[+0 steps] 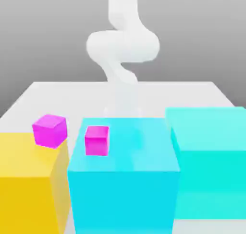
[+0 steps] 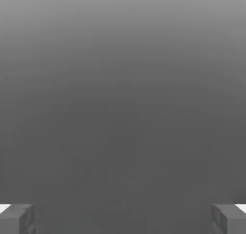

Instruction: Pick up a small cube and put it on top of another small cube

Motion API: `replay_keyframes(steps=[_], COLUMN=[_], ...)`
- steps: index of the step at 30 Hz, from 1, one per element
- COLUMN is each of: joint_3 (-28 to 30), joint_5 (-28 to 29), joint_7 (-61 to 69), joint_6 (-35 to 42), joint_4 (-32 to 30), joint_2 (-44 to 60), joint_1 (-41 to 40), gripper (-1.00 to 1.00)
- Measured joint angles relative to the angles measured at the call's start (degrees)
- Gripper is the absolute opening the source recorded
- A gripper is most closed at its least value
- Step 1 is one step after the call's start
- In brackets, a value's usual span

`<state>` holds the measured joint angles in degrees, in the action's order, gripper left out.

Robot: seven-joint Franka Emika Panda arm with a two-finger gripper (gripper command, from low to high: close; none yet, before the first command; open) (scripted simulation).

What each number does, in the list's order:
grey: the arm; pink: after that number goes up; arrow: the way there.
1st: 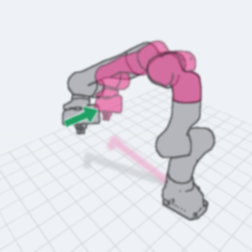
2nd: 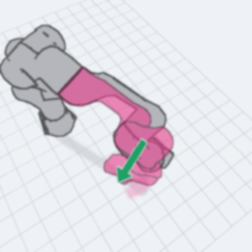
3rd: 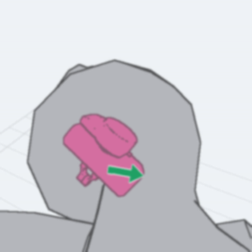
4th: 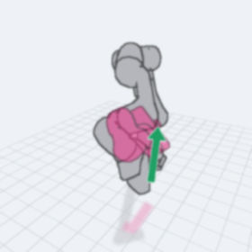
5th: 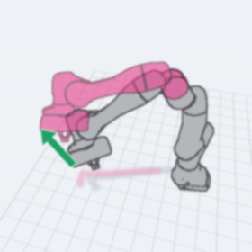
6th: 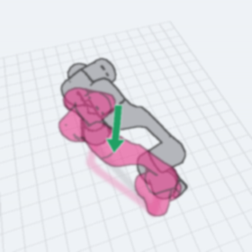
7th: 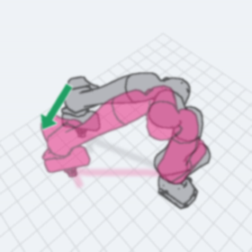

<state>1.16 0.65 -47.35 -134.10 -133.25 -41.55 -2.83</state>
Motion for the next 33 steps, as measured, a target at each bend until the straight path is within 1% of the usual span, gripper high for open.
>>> replay_keyframes(steps=[5, 10, 16, 20, 22, 24, 26, 30, 31, 33], joint_3=[3.2, 7.7, 14.1, 18.1, 18.8, 18.5, 16.5, 9.6, 8.4, 8.4], joint_5=[2.1, 3.6, 2.7, -1.4, -4.8, -7.4, -10.8, -16.4, -17.2, -17.2], joint_7=[-5.0, -9.7, -13.4, -13.4, -12.0, -9.0, -6.0, -1.6, -0.9, -0.9], joint_6=[-5.7, -11.4, -18.4, -23.0, -25.0, -25.3, -27.4, -33.5, -34.6, -34.6], joint_4=[-3.2, -6.4, -10.2, -12.7, -14.2, -17.0, -17.6, -16.2, -16.0, -16.0], joint_2=[10.1, 20.0, 32.1, 40.4, 44.6, 48.2, 52.2, 60.3, 61.7, 61.7], joint_1=[-7.1, -13.5, -20.3, -25.8, -28.7, -30.3, -32.1, -38.0, -39.0, -39.0], gripper=[0.0, 0.0, 0.0, 0.0, 0.0, 0.0, 0.0, 0.0, -1.0, -1.0])
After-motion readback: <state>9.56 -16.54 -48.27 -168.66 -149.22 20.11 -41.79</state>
